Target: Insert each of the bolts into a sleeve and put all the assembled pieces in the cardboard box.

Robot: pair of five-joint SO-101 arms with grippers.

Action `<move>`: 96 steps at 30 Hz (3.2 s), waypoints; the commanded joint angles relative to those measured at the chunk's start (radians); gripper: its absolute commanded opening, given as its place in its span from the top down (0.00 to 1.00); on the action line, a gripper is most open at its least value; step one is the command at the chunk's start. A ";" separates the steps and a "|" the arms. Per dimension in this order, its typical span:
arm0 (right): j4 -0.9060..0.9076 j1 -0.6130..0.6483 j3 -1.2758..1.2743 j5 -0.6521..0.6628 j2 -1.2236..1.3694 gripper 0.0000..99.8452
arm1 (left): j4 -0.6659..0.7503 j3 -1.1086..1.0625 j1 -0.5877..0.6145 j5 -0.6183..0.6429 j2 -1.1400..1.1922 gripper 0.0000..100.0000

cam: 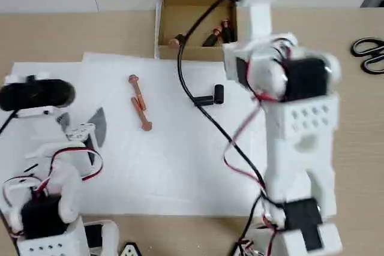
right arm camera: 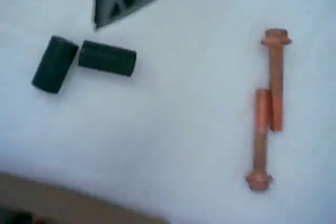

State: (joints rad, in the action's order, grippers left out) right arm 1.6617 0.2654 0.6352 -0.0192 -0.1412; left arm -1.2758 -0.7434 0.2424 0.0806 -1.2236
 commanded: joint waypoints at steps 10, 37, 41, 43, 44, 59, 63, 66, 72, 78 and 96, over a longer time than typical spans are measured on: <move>0.007 -0.030 -0.239 0.009 -0.417 0.79 | -0.092 0.119 0.006 0.002 -0.008 0.78; -0.441 -0.045 -1.031 0.012 -0.639 0.79 | -0.118 0.119 0.011 -0.005 -0.009 0.78; -0.527 -0.042 -1.026 0.008 -0.472 0.79 | -0.121 0.119 0.011 -0.005 -0.009 0.78; -0.541 -0.041 -0.996 0.011 -0.371 0.79 | -0.120 0.117 0.011 -0.005 -0.009 0.78; -0.541 -0.041 -0.968 0.011 -0.312 0.79 | -0.120 0.117 0.011 -0.005 -0.009 0.78; -0.433 -0.022 -0.385 -0.035 0.394 0.79 | -0.121 0.117 0.005 -0.005 -0.009 0.78; -0.407 -0.021 -0.285 -0.098 0.509 0.79 | -0.121 0.117 0.005 -0.005 -0.009 0.78; -0.390 0.001 -0.253 -0.150 0.556 0.79 | -0.117 0.102 0.005 -0.005 -0.009 0.78; -0.398 0.056 -0.247 -0.157 0.593 0.79 | -0.118 0.104 0.005 -0.005 -0.009 0.78; -0.427 0.053 -0.247 -0.155 0.625 0.79 | -0.118 0.104 0.005 -0.005 -0.009 0.78; -0.495 0.008 -0.245 -0.153 0.739 0.79 | -0.120 0.104 0.005 -0.005 -0.009 0.78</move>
State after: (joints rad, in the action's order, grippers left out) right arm 1.1692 0.2931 0.3636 -0.1665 0.5969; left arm -1.3924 -0.6590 0.2486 0.0806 -1.2236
